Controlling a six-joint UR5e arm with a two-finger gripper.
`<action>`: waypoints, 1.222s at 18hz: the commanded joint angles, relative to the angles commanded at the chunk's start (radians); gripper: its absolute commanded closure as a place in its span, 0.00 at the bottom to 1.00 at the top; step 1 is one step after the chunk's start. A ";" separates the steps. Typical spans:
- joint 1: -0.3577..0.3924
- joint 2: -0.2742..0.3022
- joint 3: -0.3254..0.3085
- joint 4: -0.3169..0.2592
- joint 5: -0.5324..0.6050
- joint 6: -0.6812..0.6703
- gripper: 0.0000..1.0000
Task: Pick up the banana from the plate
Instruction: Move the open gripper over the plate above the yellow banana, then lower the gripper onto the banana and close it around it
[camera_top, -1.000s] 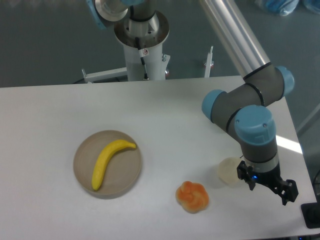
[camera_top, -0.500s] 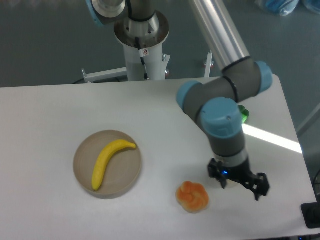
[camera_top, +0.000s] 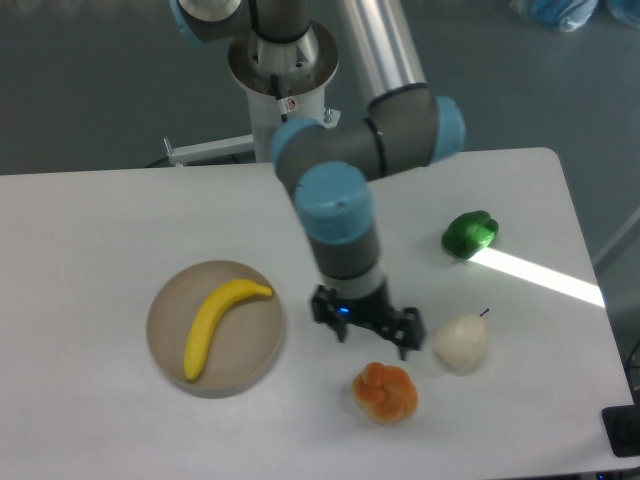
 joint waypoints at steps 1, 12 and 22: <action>-0.015 0.000 0.000 -0.009 -0.021 -0.022 0.00; -0.112 0.000 -0.117 0.009 -0.181 -0.058 0.00; -0.181 -0.024 -0.184 0.096 -0.134 -0.124 0.00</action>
